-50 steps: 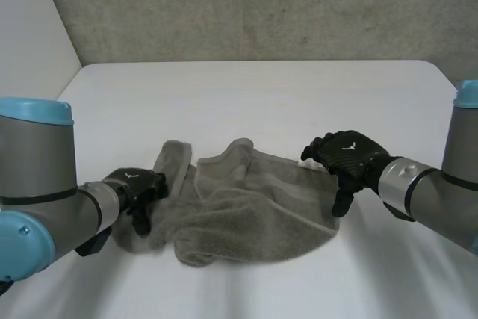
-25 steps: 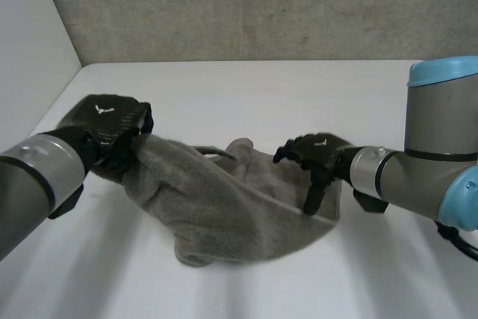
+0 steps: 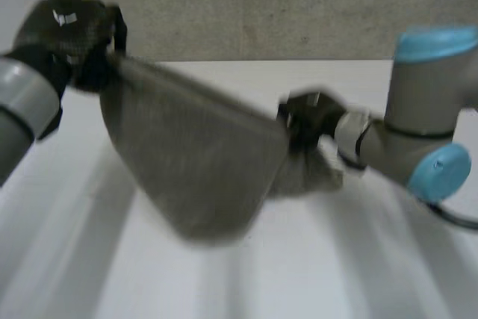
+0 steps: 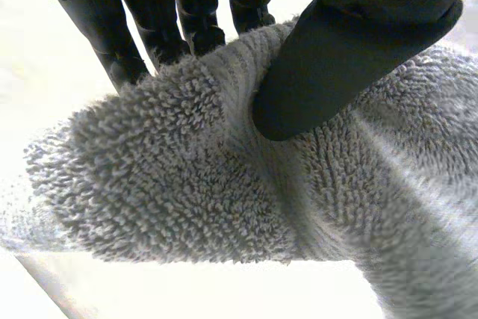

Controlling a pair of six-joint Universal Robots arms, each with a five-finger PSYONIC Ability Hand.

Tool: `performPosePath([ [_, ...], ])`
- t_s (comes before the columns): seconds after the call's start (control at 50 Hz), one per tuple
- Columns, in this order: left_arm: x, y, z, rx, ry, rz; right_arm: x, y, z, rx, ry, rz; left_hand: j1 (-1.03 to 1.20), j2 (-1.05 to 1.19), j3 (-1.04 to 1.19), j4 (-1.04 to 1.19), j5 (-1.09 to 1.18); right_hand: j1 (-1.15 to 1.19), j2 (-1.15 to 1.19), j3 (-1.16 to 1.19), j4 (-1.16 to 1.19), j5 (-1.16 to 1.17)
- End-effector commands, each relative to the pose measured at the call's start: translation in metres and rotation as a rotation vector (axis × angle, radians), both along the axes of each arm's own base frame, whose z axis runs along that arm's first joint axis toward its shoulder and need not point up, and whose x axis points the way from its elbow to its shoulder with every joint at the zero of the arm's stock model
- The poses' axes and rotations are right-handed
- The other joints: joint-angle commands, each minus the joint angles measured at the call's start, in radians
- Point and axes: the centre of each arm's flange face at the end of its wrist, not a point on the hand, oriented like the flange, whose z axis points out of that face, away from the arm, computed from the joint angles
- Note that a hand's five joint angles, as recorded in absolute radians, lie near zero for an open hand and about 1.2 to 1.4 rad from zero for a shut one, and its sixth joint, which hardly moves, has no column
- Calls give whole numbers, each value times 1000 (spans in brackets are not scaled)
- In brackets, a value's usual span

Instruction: Fold the towel.

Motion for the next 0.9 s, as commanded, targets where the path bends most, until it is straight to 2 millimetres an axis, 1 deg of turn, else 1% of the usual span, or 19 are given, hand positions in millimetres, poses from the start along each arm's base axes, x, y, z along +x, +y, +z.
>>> performPosePath([
  [0.02,-1,-78,45,-274,98,73,-3,-41,141,-699,-270,-192,228,179,181,179,202,443,223,216,206,278],
  [0.06,-1,-89,58,-357,128,80,-10,-35,181,-920,-390,-246,228,179,181,179,202,443,223,216,206,278],
  [0.1,1,-102,79,-528,200,102,-12,-32,186,-961,-407,-248,228,179,181,179,202,443,223,216,206,278],
  [0.18,-2,-105,84,-632,242,102,-13,-27,181,-965,-381,-248,228,179,181,179,202,443,223,216,206,278],
  [0.22,-3,-108,75,-631,244,99,-10,-22,160,-911,-312,-223,228,179,181,179,202,443,223,216,206,278],
  [0.26,-7,-111,44,-548,214,87,-10,-21,146,-871,-257,-215,228,179,181,179,202,443,223,216,206,278],
  [0.28,-8,-111,44,-548,214,87,-10,-21,146,-871,-256,-215,228,179,181,179,202,443,223,216,206,278],
  [0.32,-7,-111,4,-428,168,91,-7,-20,101,-742,-115,-151,228,179,181,179,202,443,223,216,206,278],
  [0.34,-7,-111,3,-427,168,91,-7,-19,100,-742,-114,-151,228,179,181,179,202,443,223,216,206,278],
  [0.36,-7,-108,-23,-351,139,85,-5,-18,79,-679,-51,-114,228,179,181,179,202,443,223,216,206,278],
  [0.38,-7,-108,-23,-350,138,85,-3,-15,55,-602,14,-72,228,179,181,179,202,443,223,216,206,278],
  [0.4,-7,-104,-50,-268,101,79,-3,-15,55,-602,15,-72,228,179,181,179,202,443,223,216,206,278],
  [0.42,-6,-98,-77,-185,66,77,-2,-11,32,-514,70,-30,228,179,181,179,202,443,223,216,206,278],
  [0.44,-6,-98,-77,-184,66,77,-2,-11,31,-513,70,-30,228,179,181,179,202,443,223,216,206,278],
  [0.48,-5,-83,-122,-34,-21,69,-3,-3,-14,-333,163,31,228,179,181,179,202,443,223,216,206,278],
  [0.58,-7,-58,-157,116,-180,43,-11,1,-45,-168,231,45,228,179,181,179,202,443,223,216,206,278],
  [0.66,-11,-45,-162,153,-241,16,-16,-2,-45,-140,228,24,228,179,181,179,202,274,54,47,37,109],
  [0.7,-11,-42,-162,162,-254,11,-27,-9,-38,-110,187,-30,228,179,181,179,202,-92,-312,-319,-329,-257],
  [0.9,-6,-33,-139,126,-242,18,-62,-27,-33,27,54,-215,228,179,181,179,202,-289,-509,-516,-526,-454],
])
